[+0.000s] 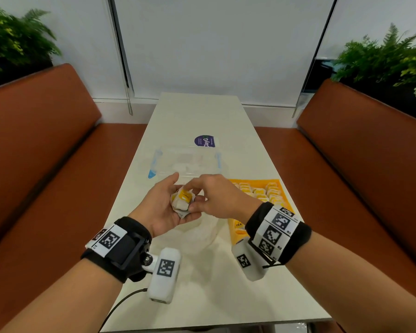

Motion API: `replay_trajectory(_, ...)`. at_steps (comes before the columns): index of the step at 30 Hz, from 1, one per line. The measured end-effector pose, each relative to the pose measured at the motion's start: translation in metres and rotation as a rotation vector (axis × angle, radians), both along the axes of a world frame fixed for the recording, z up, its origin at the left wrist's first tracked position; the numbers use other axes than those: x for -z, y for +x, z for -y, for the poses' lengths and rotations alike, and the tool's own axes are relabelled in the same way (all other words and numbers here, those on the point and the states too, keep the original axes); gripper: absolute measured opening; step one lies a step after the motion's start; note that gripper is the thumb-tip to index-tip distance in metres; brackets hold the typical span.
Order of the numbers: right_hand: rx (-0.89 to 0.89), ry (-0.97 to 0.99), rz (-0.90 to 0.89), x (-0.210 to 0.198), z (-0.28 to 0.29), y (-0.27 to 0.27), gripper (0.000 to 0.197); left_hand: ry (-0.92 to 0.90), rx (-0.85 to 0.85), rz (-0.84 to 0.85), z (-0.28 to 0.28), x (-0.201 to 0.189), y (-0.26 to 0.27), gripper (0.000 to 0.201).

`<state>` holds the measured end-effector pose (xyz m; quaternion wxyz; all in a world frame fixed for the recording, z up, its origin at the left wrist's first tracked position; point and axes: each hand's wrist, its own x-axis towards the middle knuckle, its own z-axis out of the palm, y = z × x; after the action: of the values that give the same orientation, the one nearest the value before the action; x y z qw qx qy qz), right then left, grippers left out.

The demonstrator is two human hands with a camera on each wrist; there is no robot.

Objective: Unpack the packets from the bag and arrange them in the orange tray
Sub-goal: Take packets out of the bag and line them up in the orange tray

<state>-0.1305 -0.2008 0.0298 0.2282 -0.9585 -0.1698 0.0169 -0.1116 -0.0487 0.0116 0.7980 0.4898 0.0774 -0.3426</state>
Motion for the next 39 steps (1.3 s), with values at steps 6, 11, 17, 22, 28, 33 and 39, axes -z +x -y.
replay_trajectory(6, 0.080, 0.293, -0.103, 0.003, 0.005, 0.004, 0.048, 0.063, 0.120, 0.123, -0.001, 0.006, -0.004, 0.037)
replay_trajectory(11, 0.091, 0.349, -0.145, 0.002, 0.010, 0.005, 0.020, 0.042, 0.180, 0.167, 0.000, 0.007, -0.006, 0.039)
replay_trajectory(17, 0.139, 0.343, -0.113, -0.006, 0.031, 0.006, 0.010, 0.124, 0.178, 0.210, 0.007, 0.007, -0.004, 0.024)
replay_trajectory(22, 0.169, 0.362, -0.111, -0.007, 0.049, -0.006, 0.010, 0.214, 0.169, 0.230, 0.023, 0.012, -0.004, 0.016)
replay_trajectory(28, 0.232, 0.247, -0.035, -0.001, 0.069, -0.014, 0.007, 0.254, 0.178, 0.244, 0.044, 0.014, -0.002, 0.019)
replay_trajectory(33, 0.296, 0.137, -0.007, -0.004, 0.090, -0.011, 0.010, 0.306, 0.108, 0.224, 0.047, 0.014, 0.003, 0.012)
replay_trajectory(39, 0.257, -0.356, -0.131, 0.032, 0.098, -0.005, 0.021, 0.389, 0.127, 0.245, 0.042, 0.012, 0.002, 0.010)
